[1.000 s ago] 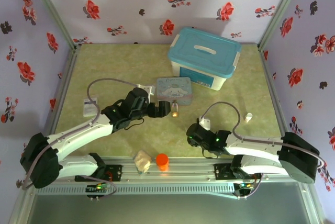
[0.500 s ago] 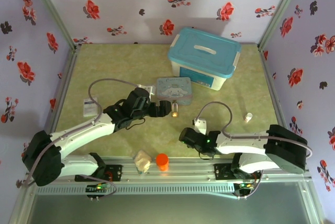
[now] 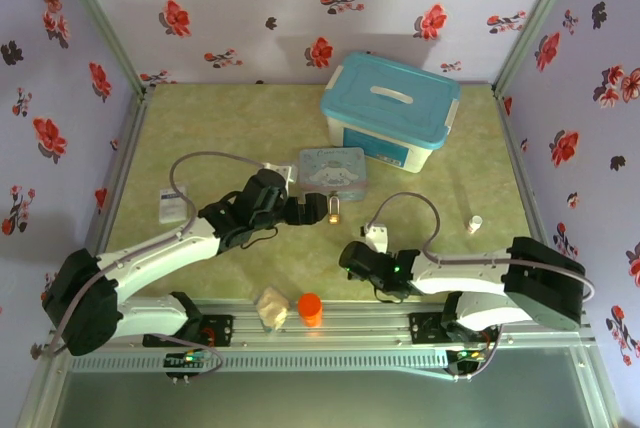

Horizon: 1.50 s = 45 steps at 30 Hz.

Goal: Unlock the padlock with the key

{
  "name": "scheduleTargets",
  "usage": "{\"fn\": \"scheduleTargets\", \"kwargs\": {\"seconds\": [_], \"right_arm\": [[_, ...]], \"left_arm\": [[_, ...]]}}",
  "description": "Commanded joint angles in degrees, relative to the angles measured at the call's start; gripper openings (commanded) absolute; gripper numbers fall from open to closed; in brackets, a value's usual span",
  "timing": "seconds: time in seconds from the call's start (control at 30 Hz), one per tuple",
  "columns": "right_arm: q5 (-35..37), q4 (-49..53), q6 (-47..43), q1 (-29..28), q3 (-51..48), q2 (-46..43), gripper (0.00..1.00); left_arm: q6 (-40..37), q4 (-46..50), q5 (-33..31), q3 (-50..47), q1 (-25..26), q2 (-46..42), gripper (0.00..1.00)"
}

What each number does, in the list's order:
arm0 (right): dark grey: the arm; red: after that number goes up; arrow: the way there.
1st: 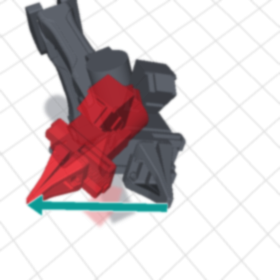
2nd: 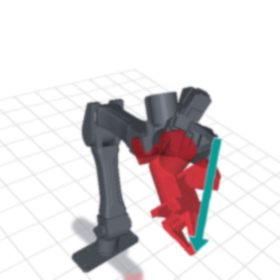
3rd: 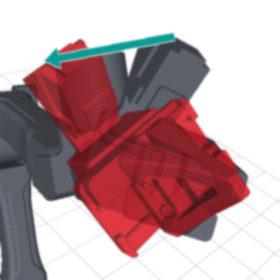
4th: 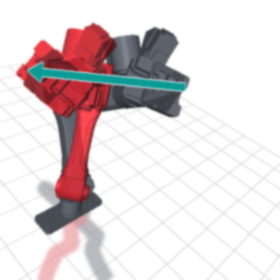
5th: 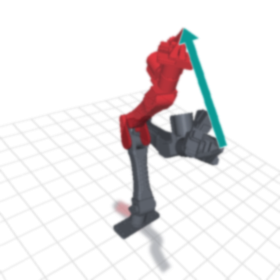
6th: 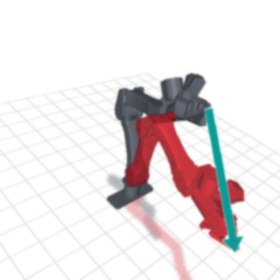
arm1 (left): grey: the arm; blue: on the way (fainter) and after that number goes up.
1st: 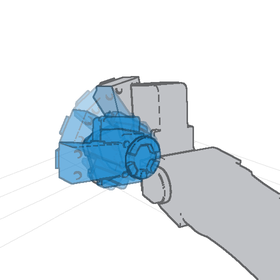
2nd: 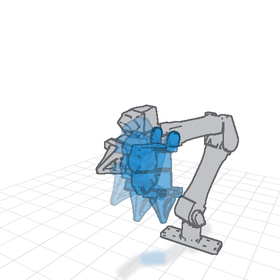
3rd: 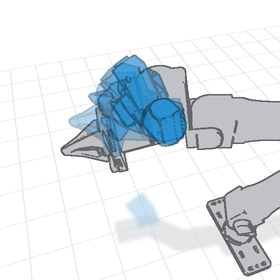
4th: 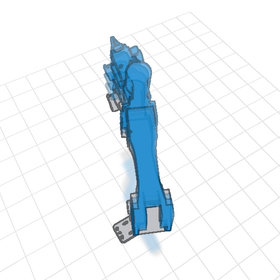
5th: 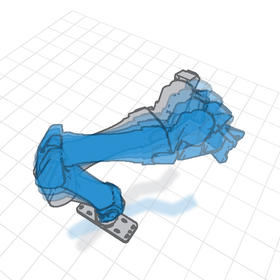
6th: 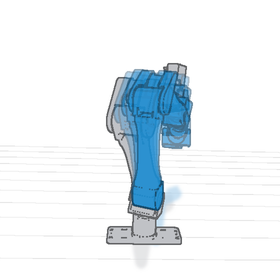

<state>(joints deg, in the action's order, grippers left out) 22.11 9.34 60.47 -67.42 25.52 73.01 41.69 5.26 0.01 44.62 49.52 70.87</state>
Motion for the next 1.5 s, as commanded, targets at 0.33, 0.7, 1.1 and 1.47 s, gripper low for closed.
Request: {"fn": "scheduleTargets", "kwargs": {"seconds": [0.33,0.7,1.1,1.47], "right_arm": [[-12.2,-1.0,-16.1,7.6,-5.7,-17.2,0.0],[-26.0,-6.4,-27.3,15.9,-8.7,-36.8,0.0],[-38.4,-28.4,-27.7,15.9,-6.5,-37.4,0.0],[-41.0,-41.0,-20.9,16.8,-7.1,-32.3,0.0]], "left_arm": [[-0.1,-18.6,8.0,-6.5,0.7,-0.3,0.99],[9.0,-32.8,11.1,-11.8,0.2,-1.0,0.88],[10.2,-41.6,11.1,-10.4,7.3,-2.4,0.79],[8.9,-48.8,14.6,-16.3,7.1,-8.0,0.58]]}}
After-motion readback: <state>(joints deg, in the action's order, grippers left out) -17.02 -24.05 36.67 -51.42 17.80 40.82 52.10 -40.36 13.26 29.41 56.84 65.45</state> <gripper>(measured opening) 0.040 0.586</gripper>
